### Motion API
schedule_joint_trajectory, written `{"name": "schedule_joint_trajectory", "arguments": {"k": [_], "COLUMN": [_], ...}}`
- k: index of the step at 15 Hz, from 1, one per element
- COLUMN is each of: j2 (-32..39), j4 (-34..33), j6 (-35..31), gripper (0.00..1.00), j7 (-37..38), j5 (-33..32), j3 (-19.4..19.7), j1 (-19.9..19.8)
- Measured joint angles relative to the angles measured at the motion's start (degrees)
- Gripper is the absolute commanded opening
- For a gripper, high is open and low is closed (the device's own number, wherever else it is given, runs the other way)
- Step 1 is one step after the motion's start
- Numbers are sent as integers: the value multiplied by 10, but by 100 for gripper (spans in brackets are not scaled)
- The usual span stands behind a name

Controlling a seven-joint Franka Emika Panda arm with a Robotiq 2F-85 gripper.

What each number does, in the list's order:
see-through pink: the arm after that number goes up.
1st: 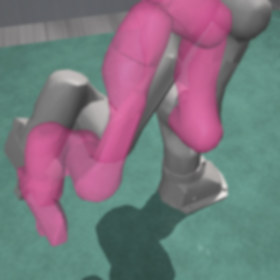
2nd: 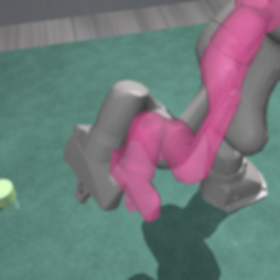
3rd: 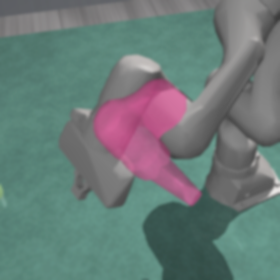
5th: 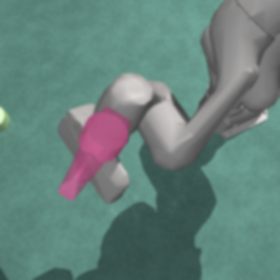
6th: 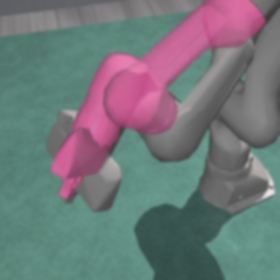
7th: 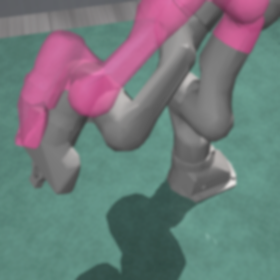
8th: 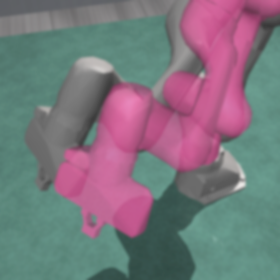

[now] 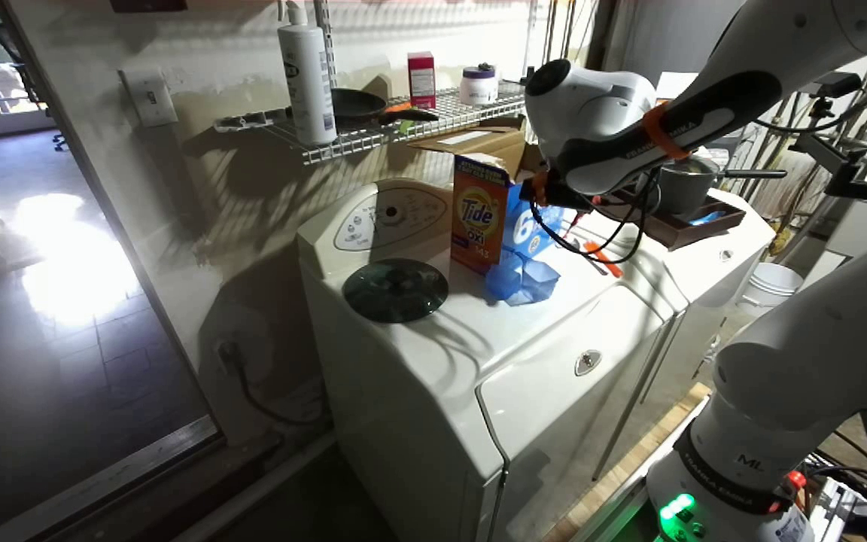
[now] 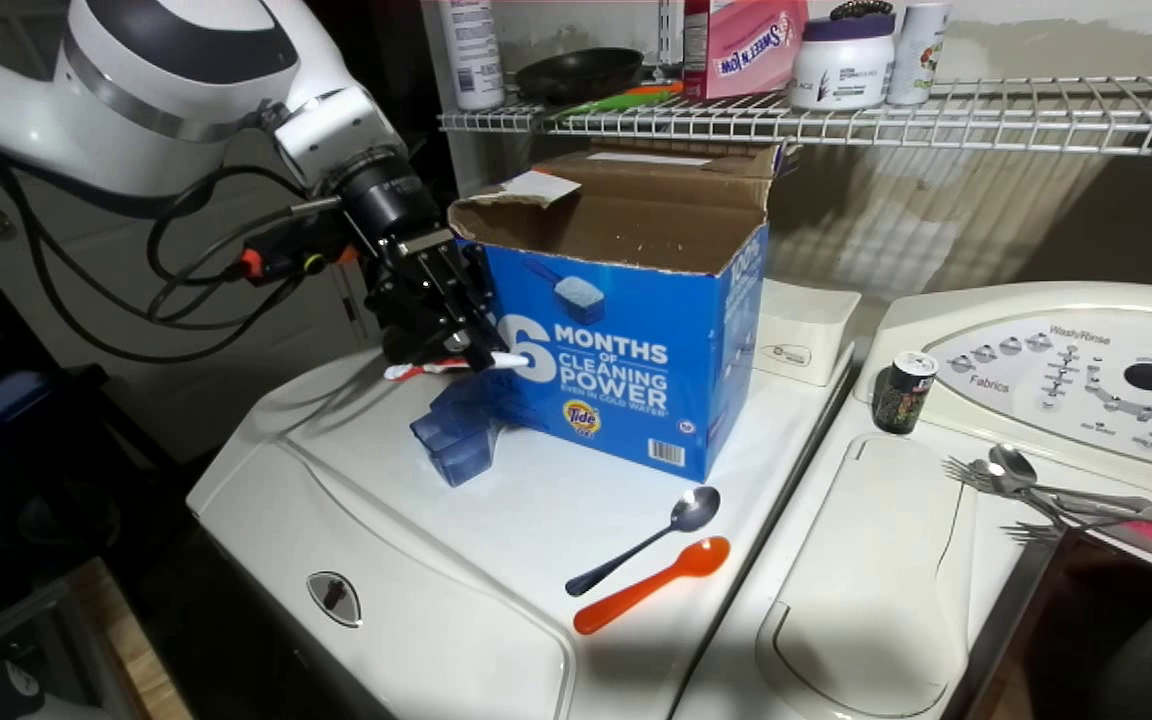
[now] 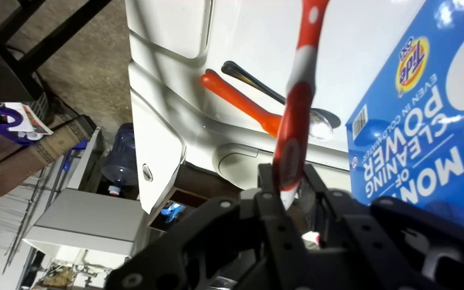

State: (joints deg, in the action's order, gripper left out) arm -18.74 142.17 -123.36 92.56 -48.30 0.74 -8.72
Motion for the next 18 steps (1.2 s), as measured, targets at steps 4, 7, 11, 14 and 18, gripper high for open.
{"name": "schedule_joint_trajectory", "arguments": {"k": [4,7,11,14,18], "j2": [7,19,43,58,72], "j4": [16,20,20,20,20], "j6": [-1,-1,-1,-1,0], "gripper": [5,5,5,5,5], "j7": [30,65,109,149,195], "j5": [-32,-65,-103,-136,-170], "j3": [-4,-8,-10,-11,-11], "j1": [0,1,11,20,29]}}
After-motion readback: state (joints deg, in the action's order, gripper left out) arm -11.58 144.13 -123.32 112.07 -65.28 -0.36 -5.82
